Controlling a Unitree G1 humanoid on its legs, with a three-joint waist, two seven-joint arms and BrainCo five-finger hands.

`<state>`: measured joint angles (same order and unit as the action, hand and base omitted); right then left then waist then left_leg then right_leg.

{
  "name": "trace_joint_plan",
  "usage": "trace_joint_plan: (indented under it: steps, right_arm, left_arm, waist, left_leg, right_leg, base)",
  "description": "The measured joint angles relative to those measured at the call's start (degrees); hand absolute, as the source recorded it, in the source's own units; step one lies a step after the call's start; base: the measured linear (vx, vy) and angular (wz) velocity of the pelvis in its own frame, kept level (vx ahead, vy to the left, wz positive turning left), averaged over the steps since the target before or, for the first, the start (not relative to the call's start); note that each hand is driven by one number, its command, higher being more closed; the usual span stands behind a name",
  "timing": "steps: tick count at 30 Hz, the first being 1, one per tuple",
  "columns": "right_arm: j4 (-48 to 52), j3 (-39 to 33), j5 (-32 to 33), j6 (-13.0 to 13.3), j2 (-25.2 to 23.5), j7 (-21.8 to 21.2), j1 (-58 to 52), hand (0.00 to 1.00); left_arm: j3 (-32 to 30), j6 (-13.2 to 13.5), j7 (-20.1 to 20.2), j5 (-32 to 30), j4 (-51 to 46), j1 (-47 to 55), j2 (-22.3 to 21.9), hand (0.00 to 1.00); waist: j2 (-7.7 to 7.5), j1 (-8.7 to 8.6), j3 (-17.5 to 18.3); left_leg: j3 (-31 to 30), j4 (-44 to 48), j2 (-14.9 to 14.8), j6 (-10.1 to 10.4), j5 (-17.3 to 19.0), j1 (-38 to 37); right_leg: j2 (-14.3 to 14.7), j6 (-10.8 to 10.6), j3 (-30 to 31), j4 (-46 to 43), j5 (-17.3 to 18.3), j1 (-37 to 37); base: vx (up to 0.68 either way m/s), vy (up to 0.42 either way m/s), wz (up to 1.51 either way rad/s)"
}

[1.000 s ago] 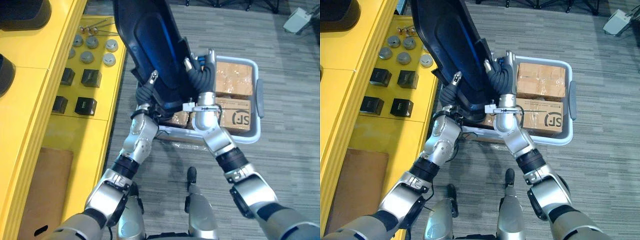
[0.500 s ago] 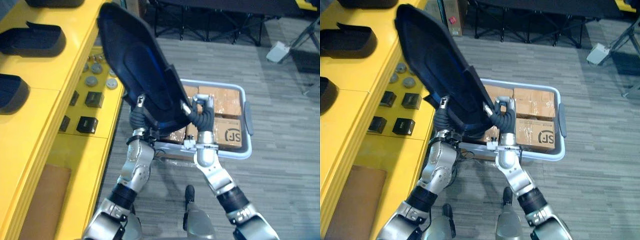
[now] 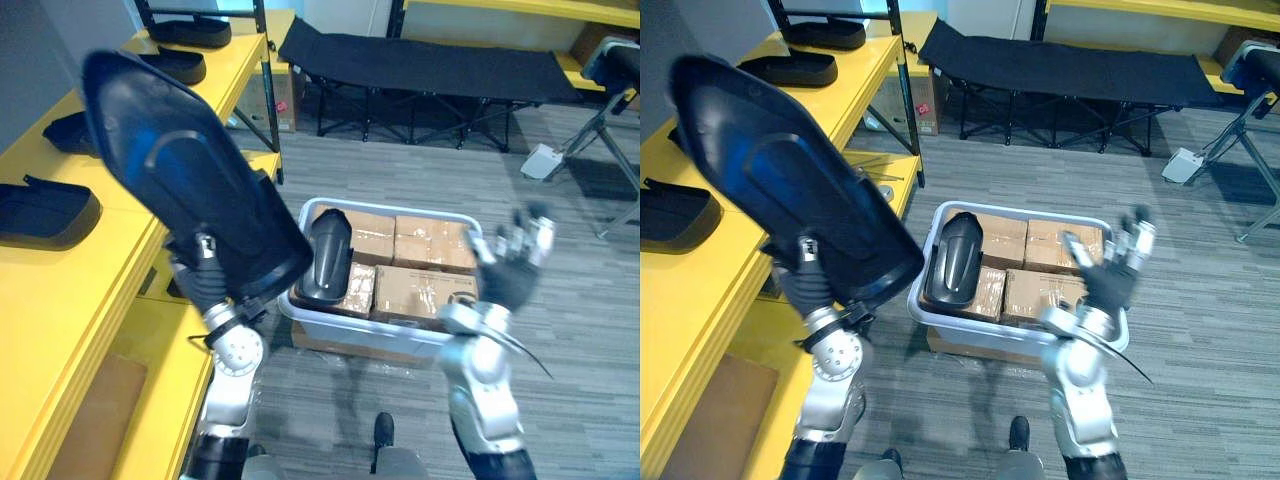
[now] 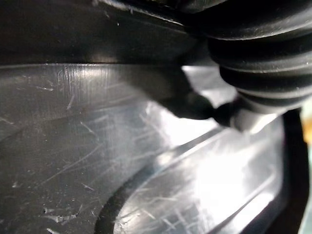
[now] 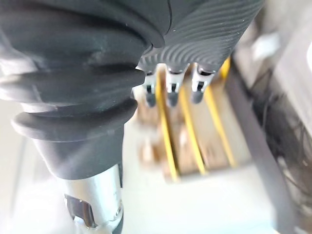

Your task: Walk over and take plastic housings, then place them on the shelf

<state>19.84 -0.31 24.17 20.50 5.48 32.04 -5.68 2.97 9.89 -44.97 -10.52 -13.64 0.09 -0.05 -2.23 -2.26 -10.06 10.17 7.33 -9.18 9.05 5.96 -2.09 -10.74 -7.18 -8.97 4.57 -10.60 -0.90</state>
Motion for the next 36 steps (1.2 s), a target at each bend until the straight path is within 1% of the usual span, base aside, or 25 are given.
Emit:
trace_joint_plan:
  steps: [2,3,5,6,7,8,10,11,13,16,19,20,22,23,25,26,28,29,30,31,32,33,34,35,36]
  right_arm:
    - [0.01,-2.73,3.97,1.22,-0.77,-2.55,-2.38,0.0]
    - [-0.16,-4.24,6.37,1.2,-1.52,-4.37,-3.96,0.0]
    - [-0.93,-5.28,7.1,1.02,-2.44,-6.14,-5.75,0.0]
    - [-2.45,-6.4,7.09,0.53,-3.32,-8.26,-7.25,0.0]
    - [-5.07,-7.34,6.71,-0.67,-3.62,-10.24,-8.45,0.0]
    - [-6.66,-7.76,6.45,-1.25,-3.63,-11.25,-9.01,0.0]
    - [-10.66,-8.62,4.33,-3.12,-4.13,-15.6,-10.95,0.0]
    - [-10.92,-8.62,4.26,-3.41,-4.18,-16.74,-11.37,0.0]
    - [-10.92,-8.03,4.07,-3.55,-4.36,-20.47,-11.75,0.0]
    - [-10.9,-7.79,1.87,-3.54,-4.33,-22.65,-10.87,0.0]
    - [-10.9,-6.17,1.99,-3.62,-4.01,-23.52,-8.17,0.0]
    - [-10.93,-5.3,1.99,-4.42,-3.83,-24.38,-6.71,0.0]
    - [-11.08,-4.58,1.95,-5.05,-3.81,-25.0,-6.0,0.0]
    - [-12.52,-2.91,1.91,-5.95,-3.73,-25.89,-4.9,0.0]
    - [-13.57,-1.61,1.8,-6.63,-3.7,-26.33,-3.9,0.0]
    - [-15.03,-0.3,1.15,-7.48,-3.69,-27.17,-2.2,0.0]
    - [-16.49,0.93,-0.31,-7.92,-3.48,-27.53,-0.53,0.0]
    - [-17.46,2.01,-0.39,-8.02,-3.35,-28.36,0.75,0.0]
    - [-17.91,2.44,-0.45,-8.03,-3.3,-28.54,1.3,0.0]
    - [-18.65,3.43,-0.59,-8.19,-3.32,-28.67,2.35,0.0]
    - [-18.69,3.77,-0.76,-8.21,-3.33,-28.72,2.61,0.0]
    - [-18.69,4.59,-1.22,-8.36,-3.33,-28.89,2.87,0.0]
    - [-18.69,5.13,-2.73,-8.98,-3.33,-28.86,3.03,0.0]
    - [-18.68,5.25,-3.49,-9.49,-3.31,-28.59,3.16,0.0]
    - [-18.66,5.41,-5.72,-10.19,-3.39,-27.66,3.15,0.0]
  left_arm:
    - [-1.16,0.08,0.07,-1.81,-0.11,1.02,0.2,1.0]
    - [-1.78,0.71,0.15,-1.81,-0.11,1.86,0.04,1.0]
    - [-2.8,2.23,0.24,-1.8,-0.12,3.47,-0.42,1.0]
    - [-3.37,3.43,0.77,-1.5,-0.16,4.76,-0.47,1.0]
    - [-4.17,5.0,2.27,-0.62,-0.62,5.85,-0.47,1.0]
    - [-4.45,5.35,3.06,-0.48,-1.22,6.41,-0.47,1.0]
    - [-4.62,7.93,6.65,2.91,-3.71,8.26,-0.43,1.0]
    - [-4.63,8.83,7.74,3.91,-4.48,8.68,-0.43,1.0]
    - [-4.64,11.06,10.91,5.59,-6.29,9.06,-0.39,1.0]
    - [-5.36,11.58,12.94,5.58,-7.95,9.07,-0.35,1.0]
    - [-7.53,11.56,13.22,5.54,-9.05,9.27,-0.34,1.0]
    - [-8.55,11.39,13.04,5.51,-10.06,9.85,-0.35,1.0]
    - [-9.21,11.21,13.01,5.5,-10.86,10.24,-0.35,1.0]
    - [-10.65,11.04,12.75,5.43,-12.31,11.46,-0.42,1.0]
    - [-12.53,10.91,12.48,5.45,-13.5,12.61,-0.44,1.0]
    - [-16.09,10.89,12.33,5.45,-14.99,14.26,-0.53,1.0]
    - [-19.82,10.9,11.93,5.48,-15.63,15.91,-0.67,1.0]
    - [-22.92,11.0,11.46,5.59,-15.7,17.77,-1.01,1.0]
    - [-23.93,11.01,11.33,5.6,-15.7,18.65,-1.27,1.0]
    - [-26.06,11.2,11.35,5.62,-15.73,20.48,-2.31,1.0]
    - [-26.92,11.24,11.39,5.64,-15.79,21.25,-2.98,1.0]
    - [-27.73,11.3,11.68,6.25,-16.2,22.84,-3.65,1.0]
    - [-28.38,11.62,12.81,7.81,-17.02,24.07,-4.44,1.0]
    - [-28.74,12.27,13.94,8.94,-17.24,24.49,-4.89,1.0]
    - [-29.14,14.04,16.77,12.09,-17.35,24.73,-5.17,1.0]
  waist:
    - [0.41,-0.35,1.25]
    - [0.56,-0.51,1.78]
    - [0.8,-0.42,2.15]
    - [1.08,-0.59,2.7]
    - [1.14,-0.89,2.75]
    - [1.17,-1.07,2.77]
    - [1.51,-1.3,2.97]
    - [1.61,-1.41,3.02]
    - [1.83,-1.33,3.16]
    - [1.83,-0.74,3.16]
    - [1.87,0.13,3.18]
    - [1.89,0.23,3.19]
    - [1.94,0.37,3.22]
    - [1.94,1.89,3.23]
    - [2.02,2.94,3.28]
    - [2.06,4.18,3.4]
    - [2.22,5.73,3.4]
    - [2.32,7.5,3.47]
    - [2.35,8.25,3.45]
    - [2.38,8.94,3.43]
    - [2.41,9.49,3.45]
    - [2.43,10.02,3.47]
    - [2.49,10.82,3.42]
    - [2.48,10.93,3.42]
    - [2.53,10.87,3.39]
  left_leg:
    - [0.14,0.02,0.0,-0.08,0.18,-0.1]
    - [0.67,-0.05,-0.02,-0.07,0.2,-0.27]
    - [1.76,-0.57,-0.04,-0.08,0.28,-1.01]
    - [2.1,-0.9,-0.01,-0.2,0.38,-0.88]
    - [2.3,-0.9,-0.04,-0.22,0.38,-0.96]
    - [2.31,-0.91,-0.04,-0.22,0.38,-0.96]
    - [2.44,-0.95,-0.04,-0.16,0.38,-0.95]
    - [2.46,-0.96,-0.04,-0.01,0.31,-0.95]
    - [2.45,-0.99,-0.04,0.01,0.35,-0.95]
    - [2.17,-0.99,-0.04,-0.02,0.38,-0.85]
    - [1.32,-0.9,-0.02,-0.04,0.37,-0.6]
    - [0.43,-0.74,0.02,-0.04,0.34,-0.2]
    - [-1.53,-0.6,0.12,-0.05,0.19,0.32]
    - [-3.91,-0.67,0.13,0.02,0.06,0.36]
    - [-5.59,-0.61,0.19,0.04,-0.04,0.76]
    - [-8.1,-0.3,0.37,0.0,-0.24,1.81]
    - [-9.92,0.28,0.54,0.0,-0.26,2.74]
    - [-11.56,0.62,0.95,-0.05,-0.3,3.39]
    - [-12.25,0.71,1.16,-0.06,-0.3,3.42]
    - [-13.89,0.9,1.76,-0.17,-0.33,3.54]
    - [-14.59,1.0,2.05,-0.25,-0.37,3.62]
    - [-16.66,1.19,2.8,-0.52,-0.52,4.25]
    - [-17.99,1.04,3.41,-0.87,-0.98,4.77]
    - [-18.68,1.1,3.7,-0.94,-1.18,5.39]
    - [-18.99,1.06,4.13,-2.47,-1.76,6.96]
  right_leg:
    - [0.0,0.05,0.26,0.01,0.14,-0.09]
    - [0.02,0.31,0.48,0.01,0.43,-0.21]
    - [0.1,0.27,1.43,0.03,0.51,-0.57]
    - [0.08,0.27,1.46,0.03,0.55,-0.98]
    - [0.08,0.27,1.5,0.03,0.54,-1.04]
    - [0.08,0.28,1.5,0.03,0.54,-1.05]
    - [0.08,0.28,1.53,0.03,0.54,-1.12]
    - [0.08,0.28,1.53,0.03,0.54,-1.13]
    - [0.08,0.3,1.52,0.03,0.59,-1.12]
    - [0.08,0.29,1.34,0.05,0.66,-1.07]
    - [0.02,0.3,0.71,0.05,0.75,-0.78]
    - [-0.09,0.32,-0.23,0.06,0.78,-0.41]
    - [-0.26,0.24,-2.13,0.06,0.9,0.53]
    - [-0.32,-0.22,-4.66,0.06,1.32,2.19]
    - [-0.38,-0.38,-6.58,0.07,1.66,3.27]
    - [-0.46,-0.56,-8.96,0.09,1.88,4.11]
    - [-0.52,-0.7,-11.14,0.1,1.99,4.86]
    - [-0.76,-1.12,-13.08,0.1,2.36,5.75]
    - [-0.87,-1.12,-13.61,0.1,2.54,6.2]
    - [-1.24,-1.32,-15.32,0.1,3.02,7.24]
    - [-1.45,-1.5,-16.29,0.1,3.23,7.95]
    - [-1.87,-1.95,-18.33,0.09,3.72,9.12]
    - [-2.25,-2.16,-20.89,0.08,3.97,10.38]
    - [-2.39,-2.26,-21.72,0.08,4.17,10.76]
    - [-2.85,-2.5,-25.6,0.05,5.15,12.25]
  base:
    - [-0.01,0.016,-0.11]
    - [-0.02,0.019,-0.18]
    - [-0.02,0.01,-0.24]
    - [-0.01,0.004,-0.16]
    - [-0.01,0.005,-0.07]
    - [-0.01,0.007,-0.04]
    - [0.0,0.0,0.0]
    - [0.0,0.0,0.0]
    - [0.0,0.0,0.0]
    - [0.0,0.003,0.01]
    - [-0.01,0.005,0.12]
    - [0.0,0.003,0.32]
    - [0.01,-0.004,0.56]
    - [0.02,-0.009,0.72]
    - [0.02,-0.014,0.71]
    - [0.02,-0.012,0.74]
    - [0.01,0.004,0.67]
    - [0.0,0.02,0.55]
    - [0.0,0.031,0.7]
    - [0.0,0.028,0.53]
    - [0.01,0.034,0.8]
    - [0.02,0.023,0.89]
    - [0.01,0.019,0.9]
    - [0.0,-0.002,1.06]
    - [0.0,-0.014,1.54]
